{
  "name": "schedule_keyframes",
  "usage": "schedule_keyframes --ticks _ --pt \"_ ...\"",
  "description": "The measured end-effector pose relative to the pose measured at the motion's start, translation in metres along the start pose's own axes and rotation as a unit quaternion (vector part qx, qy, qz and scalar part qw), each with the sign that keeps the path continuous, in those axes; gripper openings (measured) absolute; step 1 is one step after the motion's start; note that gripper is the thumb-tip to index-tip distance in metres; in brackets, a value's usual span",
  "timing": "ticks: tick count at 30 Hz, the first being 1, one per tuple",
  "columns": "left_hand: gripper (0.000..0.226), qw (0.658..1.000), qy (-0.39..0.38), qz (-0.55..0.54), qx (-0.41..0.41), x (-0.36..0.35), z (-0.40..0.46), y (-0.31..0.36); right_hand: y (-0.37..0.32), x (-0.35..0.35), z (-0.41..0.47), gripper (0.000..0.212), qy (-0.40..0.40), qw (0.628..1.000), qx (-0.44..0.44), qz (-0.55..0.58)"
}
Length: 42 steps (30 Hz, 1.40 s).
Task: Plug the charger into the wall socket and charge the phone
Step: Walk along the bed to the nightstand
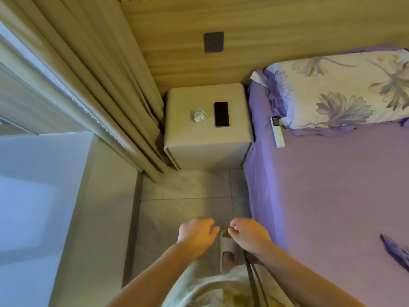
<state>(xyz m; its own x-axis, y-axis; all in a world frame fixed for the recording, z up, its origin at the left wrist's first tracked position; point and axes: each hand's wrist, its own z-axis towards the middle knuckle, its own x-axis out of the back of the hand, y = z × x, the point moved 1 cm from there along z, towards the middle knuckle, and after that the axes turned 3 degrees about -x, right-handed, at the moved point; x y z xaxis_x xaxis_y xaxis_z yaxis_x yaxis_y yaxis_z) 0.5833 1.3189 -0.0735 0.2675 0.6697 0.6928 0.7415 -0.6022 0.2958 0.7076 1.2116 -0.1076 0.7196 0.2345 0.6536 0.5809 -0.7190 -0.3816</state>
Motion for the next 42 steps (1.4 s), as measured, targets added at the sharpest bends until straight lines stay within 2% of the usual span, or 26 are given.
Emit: schedule_keyframes --ticks 10,14,18,33,42 --pt "0.033 0.998 0.043 -0.035 0.022 0.048 0.054 0.012 -0.005 0.067 0.063 0.026 0.0 1.0 -0.01 -0.012" --pt "0.035 0.997 0.034 -0.061 0.023 0.065 0.081 0.003 -0.013 0.08 0.088 0.025 0.002 1.0 -0.025 -0.002" --pt "0.032 0.999 0.007 -0.041 0.01 0.095 0.113 -0.009 -0.028 0.096 0.115 0.025 0.002 0.999 -0.042 0.014" --pt "0.033 0.999 0.006 -0.047 -0.017 0.209 0.24 -0.045 -0.099 0.166 0.231 0.029 0.04 0.994 -0.073 0.069" --pt "0.035 0.995 -0.011 -0.084 0.056 0.225 0.288 -0.04 -0.093 0.204 0.295 0.028 0.0 0.997 -0.067 0.047"
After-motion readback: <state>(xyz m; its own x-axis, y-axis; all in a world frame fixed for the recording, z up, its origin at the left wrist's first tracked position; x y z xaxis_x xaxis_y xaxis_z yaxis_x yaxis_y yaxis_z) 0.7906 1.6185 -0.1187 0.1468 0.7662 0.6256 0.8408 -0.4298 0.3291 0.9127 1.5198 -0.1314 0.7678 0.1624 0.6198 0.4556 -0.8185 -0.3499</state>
